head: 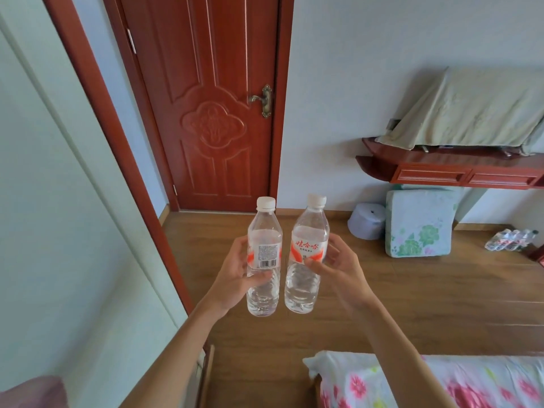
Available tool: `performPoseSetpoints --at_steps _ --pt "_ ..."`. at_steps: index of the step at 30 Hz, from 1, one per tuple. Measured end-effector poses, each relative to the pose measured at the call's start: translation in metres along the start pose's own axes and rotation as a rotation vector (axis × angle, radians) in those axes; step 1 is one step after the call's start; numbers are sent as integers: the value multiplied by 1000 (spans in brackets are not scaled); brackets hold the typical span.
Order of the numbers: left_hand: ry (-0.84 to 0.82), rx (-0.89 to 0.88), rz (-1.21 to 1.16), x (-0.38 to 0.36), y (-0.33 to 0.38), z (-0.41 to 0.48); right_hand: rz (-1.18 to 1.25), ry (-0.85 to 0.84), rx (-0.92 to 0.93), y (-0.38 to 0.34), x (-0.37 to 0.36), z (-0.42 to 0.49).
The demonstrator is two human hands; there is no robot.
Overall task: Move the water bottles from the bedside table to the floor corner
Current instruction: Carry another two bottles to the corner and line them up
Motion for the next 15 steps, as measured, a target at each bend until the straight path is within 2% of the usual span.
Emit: performPoseSetpoints --at_steps 15 --pt "-125 25 -30 15 -16 184 45 115 -21 28 42 150"
Point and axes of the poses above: each hand's wrist, its own z-axis towards the middle knuckle, its own x-axis out of the back of the hand, y = z × x, the point moved 9 cm from there along z, towards the middle knuckle, and after that the axes turned 2 degrees about -y, right-handed, at the moved point
